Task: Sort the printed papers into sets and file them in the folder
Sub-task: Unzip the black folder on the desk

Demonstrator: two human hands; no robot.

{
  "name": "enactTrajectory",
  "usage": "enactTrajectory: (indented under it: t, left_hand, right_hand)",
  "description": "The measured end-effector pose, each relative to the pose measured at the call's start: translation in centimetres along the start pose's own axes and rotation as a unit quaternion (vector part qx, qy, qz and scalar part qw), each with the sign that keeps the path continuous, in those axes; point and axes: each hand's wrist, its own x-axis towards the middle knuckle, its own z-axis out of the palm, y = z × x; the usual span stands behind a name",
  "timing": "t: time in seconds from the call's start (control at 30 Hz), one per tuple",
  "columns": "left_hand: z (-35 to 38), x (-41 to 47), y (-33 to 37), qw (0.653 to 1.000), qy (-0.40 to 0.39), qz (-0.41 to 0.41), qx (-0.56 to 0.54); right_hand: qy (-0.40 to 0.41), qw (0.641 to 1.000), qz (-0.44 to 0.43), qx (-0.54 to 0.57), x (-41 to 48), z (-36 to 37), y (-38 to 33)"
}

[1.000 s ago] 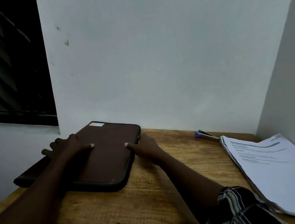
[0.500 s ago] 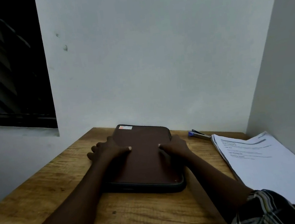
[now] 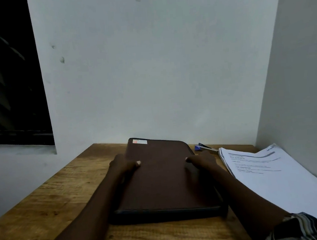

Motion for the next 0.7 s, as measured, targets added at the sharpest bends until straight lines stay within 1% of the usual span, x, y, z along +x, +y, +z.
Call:
enactTrajectory:
  t: [0.13, 0.3, 0.43, 0.5, 0.57, 0.63, 0.7]
  left_hand:
    - [0.1, -0.3, -0.5, 0.998, 0.016, 0.056, 0.007]
    - [-0.4, -0.9, 0.4, 0.992, 0.046, 0.114, 0.015]
    - [-0.7, -1.8, 1.5, 0.986, 0.082, 0.147, 0.011]
    - [-0.9, -2.3, 2.5, 0.977, 0.113, 0.179, 0.002]
    - [-1.3, -2.8, 3.6, 0.963, 0.151, 0.221, -0.020]
    - [-1.8, -3.0, 4.7, 0.945, 0.176, 0.268, -0.062]
    - [-2.5, -2.9, 5.8, 0.930, 0.187, 0.298, -0.105]
  right_hand:
    - [-0.007, 0.998, -0.018, 0.052, 0.2, -0.8, -0.1]
    - [-0.025, 0.992, -0.008, 0.127, 0.3, -1.8, -0.7]
    - [0.006, 0.983, -0.002, 0.181, 0.3, -2.8, -1.2]
    - [0.021, 0.971, -0.031, 0.237, 0.3, -3.7, -1.8]
    - [0.036, 0.958, -0.082, 0.271, 0.4, -4.7, -2.7]
    - [0.049, 0.946, -0.137, 0.290, 0.3, -5.7, -3.7]
    - [0.049, 0.929, -0.172, 0.324, 0.3, -6.9, -4.6]
